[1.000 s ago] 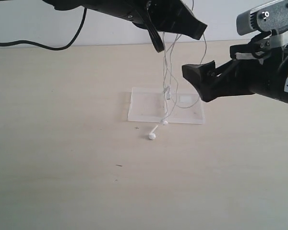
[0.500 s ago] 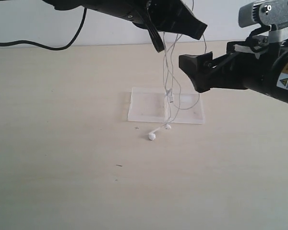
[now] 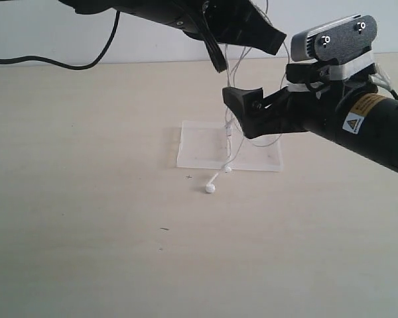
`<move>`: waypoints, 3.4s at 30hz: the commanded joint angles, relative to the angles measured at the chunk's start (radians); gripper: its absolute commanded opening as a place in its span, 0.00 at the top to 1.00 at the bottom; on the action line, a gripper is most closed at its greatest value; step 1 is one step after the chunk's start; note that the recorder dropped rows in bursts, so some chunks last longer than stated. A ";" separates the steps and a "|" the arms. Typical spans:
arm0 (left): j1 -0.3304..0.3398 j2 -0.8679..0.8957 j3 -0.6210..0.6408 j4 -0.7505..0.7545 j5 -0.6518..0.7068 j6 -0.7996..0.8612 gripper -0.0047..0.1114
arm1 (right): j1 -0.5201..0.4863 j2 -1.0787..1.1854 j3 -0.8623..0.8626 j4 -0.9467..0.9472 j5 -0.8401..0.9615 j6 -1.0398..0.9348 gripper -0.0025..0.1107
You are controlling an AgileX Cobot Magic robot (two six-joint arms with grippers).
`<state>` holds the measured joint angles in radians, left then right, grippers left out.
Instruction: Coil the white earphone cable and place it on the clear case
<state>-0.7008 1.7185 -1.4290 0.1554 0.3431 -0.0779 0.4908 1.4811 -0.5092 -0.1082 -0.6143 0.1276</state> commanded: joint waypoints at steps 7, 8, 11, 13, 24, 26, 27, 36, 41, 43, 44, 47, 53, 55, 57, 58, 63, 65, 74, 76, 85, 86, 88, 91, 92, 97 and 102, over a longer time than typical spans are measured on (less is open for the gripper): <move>-0.003 0.002 -0.007 -0.006 -0.006 -0.010 0.96 | 0.003 0.101 0.005 0.066 -0.160 -0.056 0.08; -0.003 0.002 -0.007 -0.006 -0.004 -0.010 0.96 | 0.003 0.110 0.005 0.066 -0.179 -0.061 0.08; -0.003 0.002 -0.007 -0.006 0.000 -0.010 0.96 | 0.003 0.129 0.003 0.073 -0.214 -0.087 0.08; -0.003 0.002 -0.007 -0.006 0.000 -0.006 0.96 | 0.003 0.147 0.003 0.073 -0.240 -0.100 0.08; -0.003 0.002 -0.007 -0.006 -0.001 -0.006 0.96 | 0.003 0.208 0.001 0.200 -0.334 -0.139 0.08; -0.003 0.002 -0.007 -0.006 -0.001 -0.006 0.96 | 0.003 0.208 0.001 0.211 -0.322 -0.111 0.08; -0.003 0.002 -0.007 -0.006 -0.001 -0.006 0.96 | 0.003 0.208 0.001 0.213 -0.322 -0.090 0.08; -0.003 0.002 -0.007 -0.006 -0.008 -0.006 0.96 | 0.003 0.208 -0.008 0.132 -0.346 -0.036 0.08; -0.003 0.002 -0.007 -0.010 0.003 -0.006 0.96 | 0.003 0.210 -0.067 0.098 -0.235 -0.040 0.08; -0.003 0.002 -0.007 -0.010 0.011 -0.006 0.96 | 0.003 0.210 -0.087 0.069 -0.199 -0.058 0.08; -0.003 0.002 -0.007 -0.010 0.011 -0.003 0.96 | 0.003 0.213 -0.096 0.069 -0.189 -0.058 0.08; -0.003 0.002 -0.007 -0.010 0.011 0.001 0.96 | 0.003 0.238 -0.116 0.072 -0.173 -0.054 0.08; -0.006 -0.014 -0.007 -0.014 0.009 0.018 0.96 | 0.003 0.318 -0.142 0.085 -0.191 -0.054 0.08; -0.006 -0.018 -0.007 -0.014 0.013 0.018 0.96 | 0.003 0.340 -0.156 0.089 -0.195 -0.058 0.08; -0.006 -0.018 -0.007 -0.014 0.015 0.022 0.96 | 0.003 0.350 -0.165 0.092 -0.199 -0.058 0.08; -0.006 -0.018 -0.007 -0.014 0.018 0.025 0.96 | 0.003 0.356 -0.170 0.092 -0.202 -0.058 0.08; -0.006 -0.018 -0.005 -0.014 0.014 0.027 0.96 | 0.003 0.359 -0.177 0.092 -0.209 -0.058 0.08; -0.006 -0.018 -0.005 -0.014 0.010 0.029 0.96 | 0.003 0.359 -0.177 0.092 -0.209 -0.058 0.08; -0.006 -0.018 -0.005 -0.014 0.003 0.029 0.96 | 0.003 0.359 -0.177 0.085 -0.214 -0.058 0.24; -0.006 -0.018 -0.005 -0.014 0.003 0.029 0.96 | 0.003 0.359 -0.177 0.085 -0.216 -0.058 0.35; -0.006 -0.018 -0.005 -0.014 0.003 0.029 0.96 | 0.003 0.359 -0.177 0.085 -0.196 -0.073 0.83; -0.006 -0.018 -0.005 -0.014 0.003 0.029 0.96 | 0.003 0.359 -0.177 0.084 -0.184 -0.093 0.90; -0.006 -0.018 -0.005 -0.014 0.003 0.029 0.96 | 0.003 0.359 -0.177 0.084 -0.168 -0.107 0.98; -0.006 -0.018 -0.005 -0.005 0.005 0.029 0.96 | 0.003 0.358 -0.177 0.084 -0.141 -0.107 0.98; -0.006 -0.018 -0.005 0.004 0.011 0.029 0.96 | 0.003 0.356 -0.177 0.080 -0.138 -0.107 0.98; 0.004 -0.018 -0.005 0.013 0.020 0.029 0.96 | 0.003 0.356 -0.177 0.048 -0.127 -0.107 0.98; 0.006 -0.018 -0.005 0.013 0.031 0.029 0.76 | 0.003 0.356 -0.177 0.051 -0.110 -0.107 0.98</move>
<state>-0.6991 1.7110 -1.4290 0.1557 0.3754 -0.0522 0.4931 1.8378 -0.6830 -0.0593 -0.7415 0.0234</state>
